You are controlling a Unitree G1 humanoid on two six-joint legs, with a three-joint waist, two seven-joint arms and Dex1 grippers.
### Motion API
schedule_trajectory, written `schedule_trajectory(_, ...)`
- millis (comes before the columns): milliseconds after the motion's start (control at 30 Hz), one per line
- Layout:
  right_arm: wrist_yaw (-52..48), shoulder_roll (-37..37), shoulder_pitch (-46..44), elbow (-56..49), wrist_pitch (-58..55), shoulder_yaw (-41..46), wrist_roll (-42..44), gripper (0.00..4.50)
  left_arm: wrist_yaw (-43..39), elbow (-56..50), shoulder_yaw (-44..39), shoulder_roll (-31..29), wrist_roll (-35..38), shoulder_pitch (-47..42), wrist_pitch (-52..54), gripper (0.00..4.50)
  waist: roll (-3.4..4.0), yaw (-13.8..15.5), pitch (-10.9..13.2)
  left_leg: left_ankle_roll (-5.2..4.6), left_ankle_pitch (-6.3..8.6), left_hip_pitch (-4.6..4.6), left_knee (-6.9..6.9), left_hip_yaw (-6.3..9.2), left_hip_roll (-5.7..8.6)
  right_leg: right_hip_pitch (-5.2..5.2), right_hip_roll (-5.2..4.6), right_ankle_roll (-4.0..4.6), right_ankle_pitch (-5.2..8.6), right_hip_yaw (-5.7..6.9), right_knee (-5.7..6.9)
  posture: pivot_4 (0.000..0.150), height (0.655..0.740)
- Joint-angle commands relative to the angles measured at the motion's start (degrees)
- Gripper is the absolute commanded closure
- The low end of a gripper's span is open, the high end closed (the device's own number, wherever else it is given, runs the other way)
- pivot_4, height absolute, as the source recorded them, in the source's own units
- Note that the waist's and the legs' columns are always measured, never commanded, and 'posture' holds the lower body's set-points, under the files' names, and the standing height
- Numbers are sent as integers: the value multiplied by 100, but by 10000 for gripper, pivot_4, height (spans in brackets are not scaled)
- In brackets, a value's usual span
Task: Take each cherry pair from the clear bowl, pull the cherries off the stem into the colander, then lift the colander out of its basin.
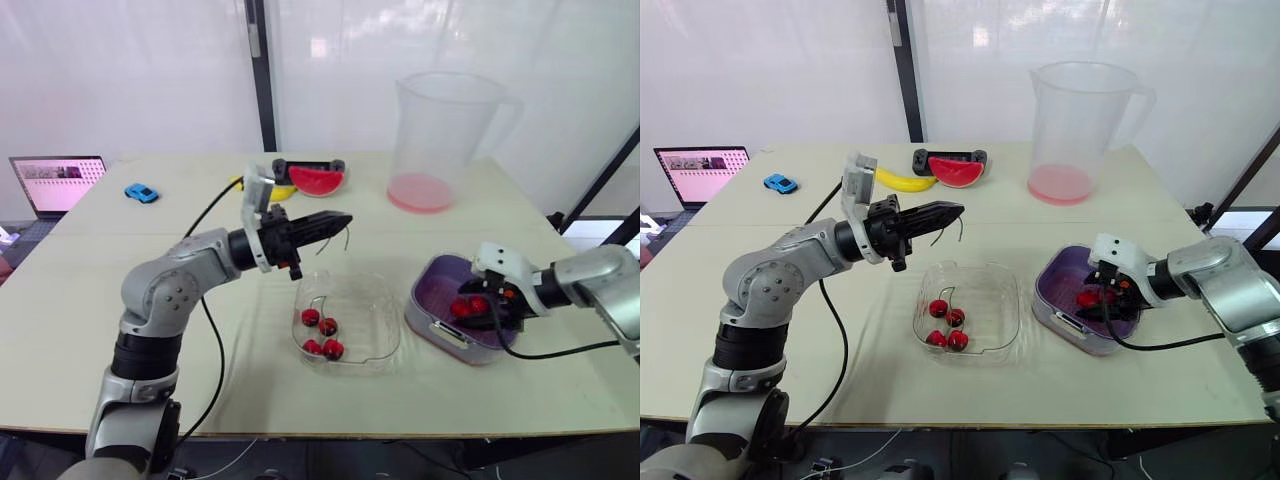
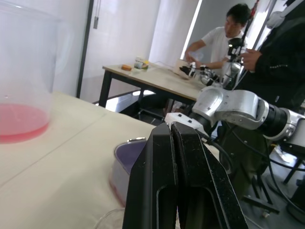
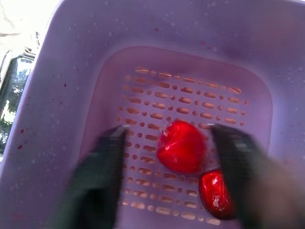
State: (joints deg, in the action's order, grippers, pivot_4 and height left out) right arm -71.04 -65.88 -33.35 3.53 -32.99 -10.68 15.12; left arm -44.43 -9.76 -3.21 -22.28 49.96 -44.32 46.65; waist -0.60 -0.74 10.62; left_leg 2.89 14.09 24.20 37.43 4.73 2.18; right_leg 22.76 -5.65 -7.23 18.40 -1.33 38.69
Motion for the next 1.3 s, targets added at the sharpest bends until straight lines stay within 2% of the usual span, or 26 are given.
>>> schedule_trajectory(33, -416, -273, -454, -313, -396, 746, 549, 1344, 8, -123, -128, -62, -50, -16, -155, 45000, 4, -6, 2, 0, 0, 0, 0, 0, -1, -1, 0, 0, 0, 1, -1, 1500, 7400)
schedule_trajectory(167, -811, -265, -983, -550, -974, 1316, 1366, 1344, 16, -115, -216, -145, -48, 0, -123, 45000, 7, -21, 4, 0, 0, -1, -6, 0, -2, 3, 1, 0, 0, -1, -2, 1500, 7400)
schedule_trajectory(267, -691, 339, -1793, -702, -1676, 1947, 2547, 1344, -19, -167, -334, -453, -49, 122, -28, 45000, 5, -41, 4, -4, 2, -3, -13, 2, -4, -2, 4, 1, -1, 3, -11, 1500, 7400)
schedule_trajectory(333, -501, 620, -1964, -860, -1911, 2049, 2852, 1344, -26, -228, -441, -683, -15, 252, 32, 45000, 3, -43, 5, -5, 3, -5, -13, 1, -5, -4, 4, 1, -1, 1, -12, 1500, 7400)
schedule_trajectory(467, -131, 1039, -1923, -1074, -1960, 1965, 2952, 1344, -184, -159, -946, -1083, -36, 642, -283, 45000, 1, 5, 5, -20, 11, -2, -14, 6, -4, -4, 0, 1, -1, 5, -14, 1500, 7400)
schedule_trajectory(600, 72, 1417, -1825, -1030, -1831, 1846, 2923, 1344, -631, 219, -1674, -2006, -414, 1668, -651, 45000, 1, -52, 5, -19, 11, -1, -15, 1, -3, 2, -4, 1, -1, 2, -13, 1500, 7400)
schedule_trajectory(700, 128, 1502, -1778, -1021, -1762, 1782, 2887, 1344, -776, 472, -1894, -2321, -481, 2227, -669, 45000, 3, -32, 6, -23, 13, -1, -26, 1, -7, 9, 0, 1, -1, 1, -12, 1500, 7400)
schedule_trajectory(833, 172, 1569, -1779, -998, -1706, 1731, 2859, 1344, -690, 818, -2005, -2433, -554, 2647, -562, 45000, 1, 16, 6, -25, 14, -1, -14, 4, -10, -2, -7, 1, -1, 5, -14, 1500, 7400)
schedule_trajectory(933, 111, 1475, -1707, -1133, -1784, 1757, 2974, 1344, -562, 1014, -1929, -2307, -746, 3040, -599, 45000, 1, -8, 5, -27, 15, 0, -16, 5, -8, -2, -12, 1, -1, 6, -15, 1500, 7400)
schedule_trajectory(1067, 35, 1328, -1583, -1316, -1852, 1825, 3097, 1344, -434, 1549, -1824, -2255, -1125, 3282, -731, 45000, 1, -30, 5, -29, 17, -3, -24, 1, -7, 5, -4, 1, -1, 4, -13, 1500, 7400)
schedule_trajectory(1233, -15, 1148, -1500, -1400, -1911, 1889, 3188, 1344, -535, 1932, -1904, -2227, -1172, 3465, -669, 45000, 0, -26, 5, -29, 17, -3, -24, 1, -9, 6, -3, 1, -1, 3, -12, 1500, 7400)
schedule_trajectory(1300, -21, 1087, -1488, -1399, -1909, 1889, 3186, 0, -507, 2079, -1934, -2249, -1219, 3466, -655, 39179, 0, -11, 5, -29, 17, -3, -23, 1, -10, 5, -5, 1, -1, 3, -12, 1500, 7400)
